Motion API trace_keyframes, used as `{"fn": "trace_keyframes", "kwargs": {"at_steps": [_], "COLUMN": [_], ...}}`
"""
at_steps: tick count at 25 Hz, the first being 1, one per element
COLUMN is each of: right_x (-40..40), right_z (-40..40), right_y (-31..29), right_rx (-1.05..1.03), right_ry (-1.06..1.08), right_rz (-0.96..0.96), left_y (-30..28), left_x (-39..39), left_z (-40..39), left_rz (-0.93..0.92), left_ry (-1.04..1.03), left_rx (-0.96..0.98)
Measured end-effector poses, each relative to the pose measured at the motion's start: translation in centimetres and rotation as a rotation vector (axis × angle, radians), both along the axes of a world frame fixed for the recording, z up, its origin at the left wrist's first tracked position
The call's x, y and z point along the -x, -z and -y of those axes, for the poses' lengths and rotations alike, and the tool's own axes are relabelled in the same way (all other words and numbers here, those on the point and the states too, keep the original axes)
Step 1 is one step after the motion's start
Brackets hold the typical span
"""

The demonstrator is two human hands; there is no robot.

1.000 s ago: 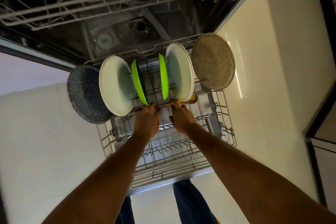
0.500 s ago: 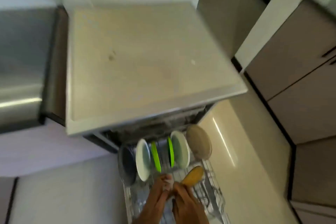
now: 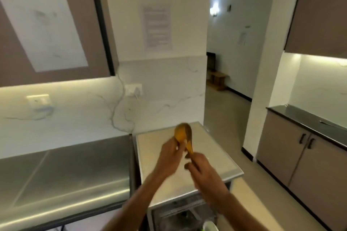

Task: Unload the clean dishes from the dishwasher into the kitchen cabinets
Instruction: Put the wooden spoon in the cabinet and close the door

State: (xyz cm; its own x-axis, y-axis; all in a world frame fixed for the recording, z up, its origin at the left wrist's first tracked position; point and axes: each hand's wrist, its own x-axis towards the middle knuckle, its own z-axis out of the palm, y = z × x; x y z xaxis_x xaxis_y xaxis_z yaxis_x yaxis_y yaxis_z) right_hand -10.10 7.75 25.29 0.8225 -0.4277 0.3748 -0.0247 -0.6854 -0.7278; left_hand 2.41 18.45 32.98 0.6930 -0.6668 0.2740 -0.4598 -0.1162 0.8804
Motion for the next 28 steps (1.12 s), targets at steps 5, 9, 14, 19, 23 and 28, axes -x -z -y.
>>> {"fn": "trace_keyframes", "kwargs": {"at_steps": [5, 9, 14, 19, 23, 28], "right_x": [-3.4, -6.1, -11.2, -13.4, -13.8, -13.7], "right_z": [0.3, -1.1, -11.7, -29.0, -44.1, -61.3], "right_y": [-16.7, -25.3, -31.5, -33.6, -34.3, -34.8], "right_rx": [0.371, 0.631, 0.682, 0.652, 0.482, 0.354], "right_ry": [0.078, 0.035, -0.36, -0.661, -0.934, -1.115], "right_rz": [0.263, 0.379, 0.669, 0.915, 0.959, 0.7], "left_y": [-17.5, -24.5, -26.4, -28.8, -31.3, -31.2], "left_x": [-4.0, -2.7, 2.4, 9.0, 12.7, 11.0], "left_z": [-8.1, -19.0, -34.8, -51.4, -63.9, -78.5], "left_rz": [-0.01, 0.241, 0.495, 0.572, 0.484, 0.375], "left_ry": [-0.265, -0.451, -0.765, -1.128, -1.413, -1.671], "left_rx": [0.368, 0.274, 0.127, 0.102, 0.162, 0.255]}}
